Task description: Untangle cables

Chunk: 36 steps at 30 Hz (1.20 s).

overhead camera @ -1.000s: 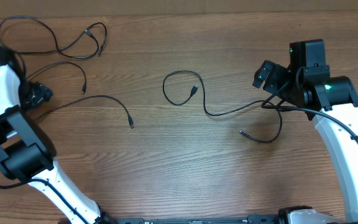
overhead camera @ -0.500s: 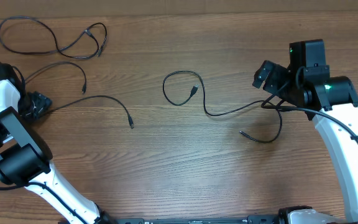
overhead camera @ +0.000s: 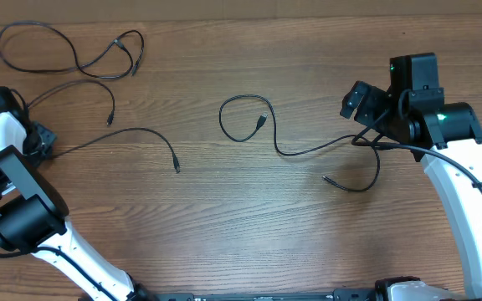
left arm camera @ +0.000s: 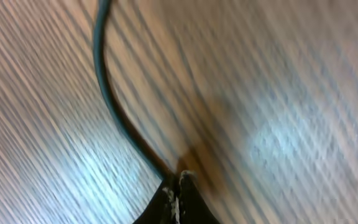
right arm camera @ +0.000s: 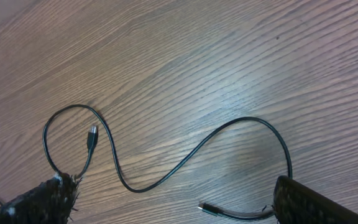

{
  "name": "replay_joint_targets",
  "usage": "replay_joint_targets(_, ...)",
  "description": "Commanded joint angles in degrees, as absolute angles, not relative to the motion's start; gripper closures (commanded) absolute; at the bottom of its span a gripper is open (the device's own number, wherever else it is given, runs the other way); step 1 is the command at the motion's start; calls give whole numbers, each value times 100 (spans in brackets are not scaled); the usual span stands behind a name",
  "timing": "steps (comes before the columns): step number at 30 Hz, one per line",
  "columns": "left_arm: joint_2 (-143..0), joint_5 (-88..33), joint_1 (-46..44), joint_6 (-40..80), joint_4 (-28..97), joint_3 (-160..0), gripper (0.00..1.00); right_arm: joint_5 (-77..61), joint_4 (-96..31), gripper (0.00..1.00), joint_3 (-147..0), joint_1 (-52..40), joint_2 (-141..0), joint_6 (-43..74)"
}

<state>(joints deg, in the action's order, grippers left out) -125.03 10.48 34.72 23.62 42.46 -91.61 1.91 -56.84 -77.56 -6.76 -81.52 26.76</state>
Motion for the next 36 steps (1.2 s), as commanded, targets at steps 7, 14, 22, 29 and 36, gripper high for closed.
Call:
replay_joint_targets(7,-12632,1026,3570,1813,5059,-11404,96,250,-5673,0,-7762,-663,-8141,2659)
replay_joint_targets(14,-12634,-331,3492,1787,5288,-11290,73,250,-5673,0,-7762,-663,-8141,2659)
replay_joint_targets(22,-12634,-1481,2821,1002,5037,-10543,30,250,-5673,0,-7762,-663,-8141,2659)
replay_joint_targets(29,-12634,-652,1905,757,4700,-10248,20,250,-5673,0,-7762,-663,-8141,2659)
replay_joint_targets(36,-12637,366,1402,768,4150,-9902,30,250,-5673,0,-7762,-663,-8141,2659)
